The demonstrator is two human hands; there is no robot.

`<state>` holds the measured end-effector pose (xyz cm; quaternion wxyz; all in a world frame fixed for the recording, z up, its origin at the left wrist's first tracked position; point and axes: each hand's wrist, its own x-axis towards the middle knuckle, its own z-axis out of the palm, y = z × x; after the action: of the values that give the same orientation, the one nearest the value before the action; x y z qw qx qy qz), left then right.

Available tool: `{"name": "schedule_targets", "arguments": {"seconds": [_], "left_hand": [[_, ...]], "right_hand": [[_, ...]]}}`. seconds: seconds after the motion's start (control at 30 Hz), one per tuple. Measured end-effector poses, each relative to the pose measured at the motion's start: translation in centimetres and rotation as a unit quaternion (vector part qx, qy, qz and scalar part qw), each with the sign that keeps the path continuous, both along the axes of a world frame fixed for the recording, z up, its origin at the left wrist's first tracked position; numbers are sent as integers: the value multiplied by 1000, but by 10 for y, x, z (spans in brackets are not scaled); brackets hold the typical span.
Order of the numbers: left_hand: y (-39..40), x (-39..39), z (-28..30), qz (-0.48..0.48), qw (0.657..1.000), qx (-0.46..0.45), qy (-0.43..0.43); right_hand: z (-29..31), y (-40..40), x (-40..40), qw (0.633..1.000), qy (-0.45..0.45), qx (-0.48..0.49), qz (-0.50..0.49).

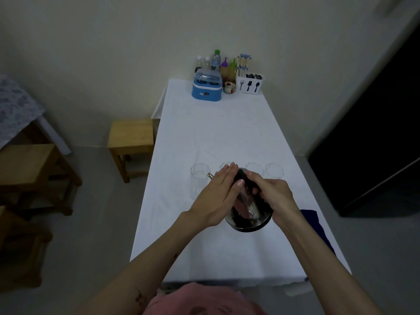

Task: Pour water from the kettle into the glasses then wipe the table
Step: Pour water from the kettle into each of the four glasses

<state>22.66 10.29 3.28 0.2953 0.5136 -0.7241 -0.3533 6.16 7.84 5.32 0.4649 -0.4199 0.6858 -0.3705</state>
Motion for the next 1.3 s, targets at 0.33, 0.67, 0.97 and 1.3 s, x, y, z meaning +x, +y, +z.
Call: {"name": "schedule_targets", "arguments": {"seconds": [0.33,0.67,0.97,1.3], "left_hand": [[-5,3,0,5,1000,11,-12],[-6,5,-3,4,1000,0,-17],[-4,3,-3,4,1000,-7,-15],[-4,-1,-3,4,1000,-12,-10]], "right_hand": [[-4,-5,5,1000,5,9,0],[-5,-4,8,1000,-14,16,-5],[-3,-1,7,1000,-18,21,-6],[5,3,8,999,-23,16,-20]]}}
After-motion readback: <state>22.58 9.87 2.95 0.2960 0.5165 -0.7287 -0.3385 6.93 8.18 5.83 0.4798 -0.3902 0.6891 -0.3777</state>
